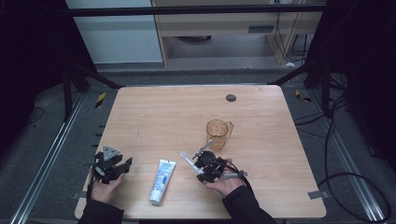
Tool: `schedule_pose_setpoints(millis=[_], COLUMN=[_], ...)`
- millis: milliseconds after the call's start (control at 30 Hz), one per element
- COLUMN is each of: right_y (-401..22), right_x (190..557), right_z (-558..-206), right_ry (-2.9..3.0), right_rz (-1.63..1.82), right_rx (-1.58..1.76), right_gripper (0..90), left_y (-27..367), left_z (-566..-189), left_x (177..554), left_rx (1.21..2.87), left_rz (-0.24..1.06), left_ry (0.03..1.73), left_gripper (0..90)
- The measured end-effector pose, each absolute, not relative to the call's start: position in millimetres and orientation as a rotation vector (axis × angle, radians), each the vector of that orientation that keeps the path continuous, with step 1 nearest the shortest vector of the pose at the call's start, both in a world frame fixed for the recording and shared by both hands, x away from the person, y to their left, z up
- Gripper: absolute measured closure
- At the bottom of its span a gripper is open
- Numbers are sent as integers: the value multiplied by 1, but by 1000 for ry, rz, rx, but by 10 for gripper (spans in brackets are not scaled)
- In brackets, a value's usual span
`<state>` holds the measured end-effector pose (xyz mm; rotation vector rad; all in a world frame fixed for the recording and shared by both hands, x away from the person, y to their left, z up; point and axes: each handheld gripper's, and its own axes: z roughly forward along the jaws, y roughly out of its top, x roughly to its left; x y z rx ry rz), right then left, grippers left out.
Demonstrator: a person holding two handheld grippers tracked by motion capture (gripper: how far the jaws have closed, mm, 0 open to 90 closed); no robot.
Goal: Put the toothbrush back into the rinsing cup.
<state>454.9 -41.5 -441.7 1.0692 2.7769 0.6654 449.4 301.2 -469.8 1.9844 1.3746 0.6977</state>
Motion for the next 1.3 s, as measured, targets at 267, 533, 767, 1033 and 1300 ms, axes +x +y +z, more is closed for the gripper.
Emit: schedule_pose_setpoints(millis=[267, 533, 767, 1033, 1300], right_y=[-54, -65, -72, -74, -69], right_x=[451, 449, 447, 450, 461], right_z=[-425, -407, -392, -378, -361], right_ry=[2702, 2590, 2454, 2242, 2018], right_rz=[802, 956, 1140, 1367, 1532], right_rx=[1073, 1068, 1072, 1063, 1016], right_gripper=[677, 677, 677, 677, 677], left_y=[301, 300, 299, 300, 300], left_z=[-470, -470, -470, -470, -470], left_x=[450, 449, 449, 449, 449], left_rx=[1985, 1984, 1986, 1980, 1978], left_rz=[698, 700, 703, 698, 700], left_ry=[1373, 1371, 1370, 1370, 1367], left_gripper=[552, 552, 549, 544, 541])
